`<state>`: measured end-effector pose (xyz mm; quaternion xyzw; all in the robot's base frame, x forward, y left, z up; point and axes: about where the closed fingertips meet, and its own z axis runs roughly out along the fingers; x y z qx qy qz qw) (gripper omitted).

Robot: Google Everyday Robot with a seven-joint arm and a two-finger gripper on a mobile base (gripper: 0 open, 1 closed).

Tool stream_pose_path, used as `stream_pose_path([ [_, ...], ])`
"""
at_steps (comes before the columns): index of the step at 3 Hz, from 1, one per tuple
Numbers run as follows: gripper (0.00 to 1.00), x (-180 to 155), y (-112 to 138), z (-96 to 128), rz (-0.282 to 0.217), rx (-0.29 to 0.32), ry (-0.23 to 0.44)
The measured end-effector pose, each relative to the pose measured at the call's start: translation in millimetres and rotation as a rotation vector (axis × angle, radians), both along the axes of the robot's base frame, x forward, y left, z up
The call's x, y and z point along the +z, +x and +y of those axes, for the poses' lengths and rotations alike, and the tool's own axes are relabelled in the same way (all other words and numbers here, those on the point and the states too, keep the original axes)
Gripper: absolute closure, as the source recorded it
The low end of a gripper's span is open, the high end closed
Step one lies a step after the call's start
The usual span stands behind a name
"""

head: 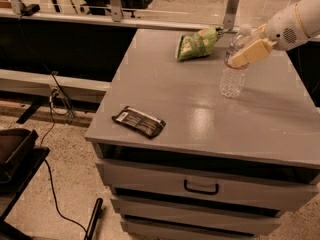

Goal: Pick water bottle

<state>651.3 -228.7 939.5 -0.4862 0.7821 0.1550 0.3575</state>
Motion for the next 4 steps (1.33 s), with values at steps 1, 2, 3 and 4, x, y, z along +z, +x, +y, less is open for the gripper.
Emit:
stream_pose_path([
  [1,0.86,-2,0,0,0.015,0.008,0.027],
  [2,1.00,-1,0,0,0.015,0.008,0.027],
  [3,1.00,22,-13,3,-0.030,0.071,0.109],
  [4,1.00,57,-35,5,-0.114,0.166,0.230],
])
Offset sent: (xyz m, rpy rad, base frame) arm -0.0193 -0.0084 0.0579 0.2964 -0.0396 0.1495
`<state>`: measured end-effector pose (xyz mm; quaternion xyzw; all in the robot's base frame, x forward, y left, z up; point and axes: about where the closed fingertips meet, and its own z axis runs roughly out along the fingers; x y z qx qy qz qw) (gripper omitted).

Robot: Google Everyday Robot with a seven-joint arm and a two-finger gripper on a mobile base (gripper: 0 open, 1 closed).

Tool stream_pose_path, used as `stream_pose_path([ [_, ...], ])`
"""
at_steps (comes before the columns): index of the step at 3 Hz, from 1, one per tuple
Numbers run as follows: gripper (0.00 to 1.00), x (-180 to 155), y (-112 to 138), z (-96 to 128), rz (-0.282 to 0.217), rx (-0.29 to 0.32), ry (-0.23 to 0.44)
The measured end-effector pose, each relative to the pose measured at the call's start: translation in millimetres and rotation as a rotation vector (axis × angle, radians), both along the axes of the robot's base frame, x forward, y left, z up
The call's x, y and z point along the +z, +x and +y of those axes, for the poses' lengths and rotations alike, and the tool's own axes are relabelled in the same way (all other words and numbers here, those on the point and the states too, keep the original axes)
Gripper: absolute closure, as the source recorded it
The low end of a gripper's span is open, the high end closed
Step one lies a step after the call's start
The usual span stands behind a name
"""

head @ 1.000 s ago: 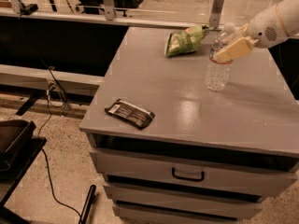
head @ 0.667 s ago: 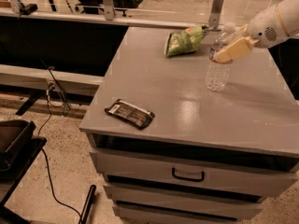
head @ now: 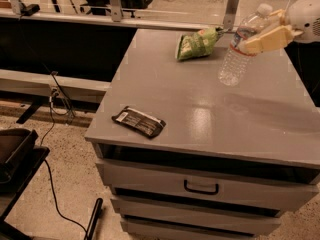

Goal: Pick water bottle

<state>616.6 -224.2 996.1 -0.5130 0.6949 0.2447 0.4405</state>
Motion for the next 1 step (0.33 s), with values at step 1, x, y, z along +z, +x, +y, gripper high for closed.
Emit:
stream_pose_path([
  [1,1.00,2.3,0.6,4.1,-0.003,0.008,0.013],
])
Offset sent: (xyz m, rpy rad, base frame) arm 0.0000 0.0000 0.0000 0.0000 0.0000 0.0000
